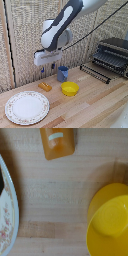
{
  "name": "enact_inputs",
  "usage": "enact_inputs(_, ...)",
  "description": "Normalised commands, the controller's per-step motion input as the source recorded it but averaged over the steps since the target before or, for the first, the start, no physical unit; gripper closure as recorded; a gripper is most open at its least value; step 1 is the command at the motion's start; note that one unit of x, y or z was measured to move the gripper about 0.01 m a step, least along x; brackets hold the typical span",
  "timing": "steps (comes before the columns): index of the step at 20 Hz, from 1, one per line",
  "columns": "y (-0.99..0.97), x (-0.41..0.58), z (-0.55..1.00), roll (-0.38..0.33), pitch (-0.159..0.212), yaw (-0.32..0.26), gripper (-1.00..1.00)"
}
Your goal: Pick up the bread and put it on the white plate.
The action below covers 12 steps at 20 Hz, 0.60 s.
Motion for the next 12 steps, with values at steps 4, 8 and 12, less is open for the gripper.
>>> enact_inputs(4,0.03,0.361,-0.25,-0.001,0.007,0.103,-1.00)
enact_inputs(8,-0.03,0.354,-0.24,0.000,0.000,0.124,-1.00)
enact_inputs(12,0.00,0.244,-0.25,-0.024,0.028,0.113,-1.00)
